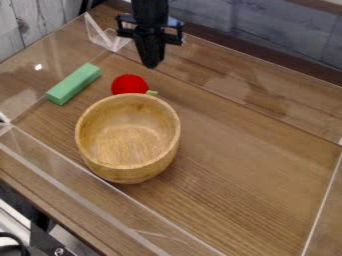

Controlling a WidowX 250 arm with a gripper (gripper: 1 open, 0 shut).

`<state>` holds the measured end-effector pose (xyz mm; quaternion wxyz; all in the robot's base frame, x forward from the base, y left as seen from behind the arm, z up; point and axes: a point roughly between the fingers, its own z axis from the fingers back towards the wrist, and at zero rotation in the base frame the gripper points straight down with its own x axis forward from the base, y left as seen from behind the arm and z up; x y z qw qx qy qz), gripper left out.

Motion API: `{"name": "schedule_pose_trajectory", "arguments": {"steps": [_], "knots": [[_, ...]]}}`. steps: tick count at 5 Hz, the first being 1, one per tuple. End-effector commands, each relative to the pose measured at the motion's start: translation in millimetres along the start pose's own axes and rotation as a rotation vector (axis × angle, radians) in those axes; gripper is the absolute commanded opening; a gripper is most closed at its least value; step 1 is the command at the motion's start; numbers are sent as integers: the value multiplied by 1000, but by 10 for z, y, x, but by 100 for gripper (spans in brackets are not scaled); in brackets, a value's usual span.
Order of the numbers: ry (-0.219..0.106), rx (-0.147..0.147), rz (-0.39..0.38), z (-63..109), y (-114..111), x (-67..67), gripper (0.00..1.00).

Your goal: Move the red fruit to the right

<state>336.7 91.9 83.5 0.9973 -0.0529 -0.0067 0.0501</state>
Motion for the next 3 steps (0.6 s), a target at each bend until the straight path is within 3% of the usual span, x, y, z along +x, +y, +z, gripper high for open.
{"name": "schedule_pose_trajectory", "arguments": {"steps": [1,2,3], "knots": [[-79,10,-46,302,-135,116,0],[-74,13,-66,290,-133,184,0],[-59,13,-143,191,-174,205,0]]}}
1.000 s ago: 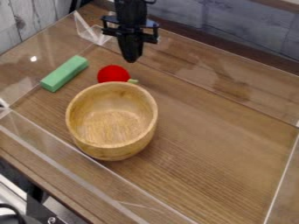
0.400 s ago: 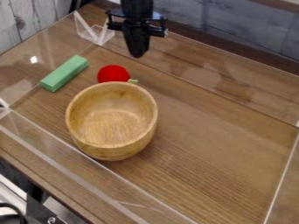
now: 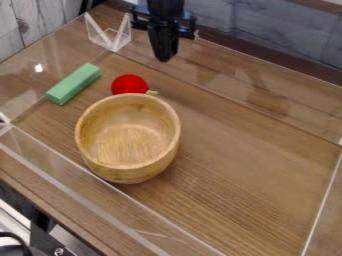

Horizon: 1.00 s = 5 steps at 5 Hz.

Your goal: Move the red fruit to the right

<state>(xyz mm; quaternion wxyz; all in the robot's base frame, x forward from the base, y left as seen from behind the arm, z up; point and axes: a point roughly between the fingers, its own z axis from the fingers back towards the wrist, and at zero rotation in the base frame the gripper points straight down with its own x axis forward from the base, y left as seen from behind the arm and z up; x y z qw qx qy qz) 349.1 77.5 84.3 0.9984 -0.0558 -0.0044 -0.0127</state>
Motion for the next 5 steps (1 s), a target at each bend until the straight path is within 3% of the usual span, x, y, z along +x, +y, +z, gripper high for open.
{"name": "schedule_pose_trajectory", "arguments": {"steps": [1,2,3,4,5], "knots": [[-54,27,-87,100,15,121,0],[-45,33,-98,63,169,73,0],[-33,39,-110,-9,349,36,100],[-41,25,-141,94,267,45,0],[-53,13,-168,225,187,49,0]]}}
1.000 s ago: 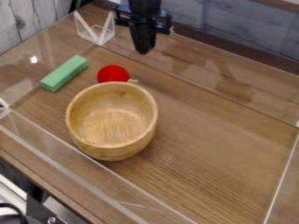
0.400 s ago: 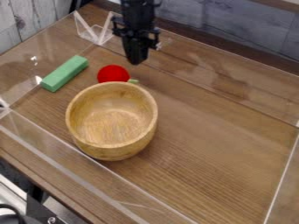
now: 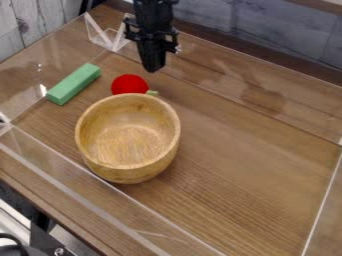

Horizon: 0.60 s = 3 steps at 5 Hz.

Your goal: Move the red fruit to the right

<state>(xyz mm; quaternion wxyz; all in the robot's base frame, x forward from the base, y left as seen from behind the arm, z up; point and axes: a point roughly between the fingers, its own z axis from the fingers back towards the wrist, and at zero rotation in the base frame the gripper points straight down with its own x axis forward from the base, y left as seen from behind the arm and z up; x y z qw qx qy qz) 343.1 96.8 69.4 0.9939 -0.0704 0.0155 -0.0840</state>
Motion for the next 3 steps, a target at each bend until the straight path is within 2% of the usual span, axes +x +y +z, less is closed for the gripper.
{"name": "schedule_pose_trajectory", "arguments": {"steps": [1,2,3], "knots": [[-92,46,-64,349,-35,67,0],[-63,47,-127,250,118,33,100],[-35,47,-187,141,263,5,100]]}}
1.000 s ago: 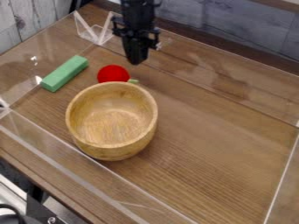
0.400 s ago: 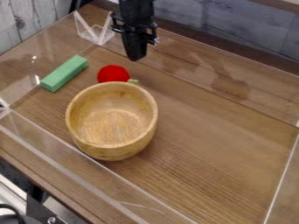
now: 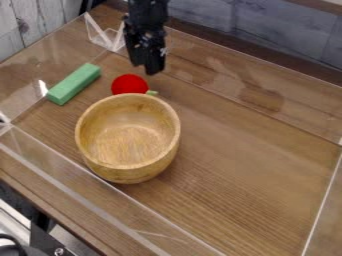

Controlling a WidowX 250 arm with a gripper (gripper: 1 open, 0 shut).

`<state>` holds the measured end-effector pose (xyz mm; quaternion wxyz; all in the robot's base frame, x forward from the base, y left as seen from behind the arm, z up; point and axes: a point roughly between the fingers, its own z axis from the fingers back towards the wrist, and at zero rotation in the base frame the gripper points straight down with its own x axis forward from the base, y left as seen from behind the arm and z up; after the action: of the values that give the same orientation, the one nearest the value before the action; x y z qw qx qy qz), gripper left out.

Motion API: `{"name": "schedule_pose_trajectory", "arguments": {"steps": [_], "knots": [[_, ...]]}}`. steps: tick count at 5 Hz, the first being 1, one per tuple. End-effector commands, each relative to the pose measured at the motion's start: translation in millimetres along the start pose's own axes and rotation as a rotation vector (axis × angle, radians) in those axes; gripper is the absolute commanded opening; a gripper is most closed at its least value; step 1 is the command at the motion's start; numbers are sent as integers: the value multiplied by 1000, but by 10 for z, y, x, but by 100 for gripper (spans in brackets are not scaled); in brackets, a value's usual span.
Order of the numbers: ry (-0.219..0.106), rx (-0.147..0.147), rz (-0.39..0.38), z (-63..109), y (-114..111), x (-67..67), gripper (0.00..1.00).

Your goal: Move the red fruit to the right

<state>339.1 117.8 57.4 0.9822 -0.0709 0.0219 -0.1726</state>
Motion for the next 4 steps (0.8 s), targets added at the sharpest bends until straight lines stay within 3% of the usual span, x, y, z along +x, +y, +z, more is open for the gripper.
{"name": "schedule_pose_trajectory", "arguments": {"steps": [1,2,3,4], "knots": [[-40,53,32,86,64,63,100],[-26,49,75,-51,60,72,100],[-13,48,50,-61,18,69,0],[-45,52,48,217,-86,75,0]]}}
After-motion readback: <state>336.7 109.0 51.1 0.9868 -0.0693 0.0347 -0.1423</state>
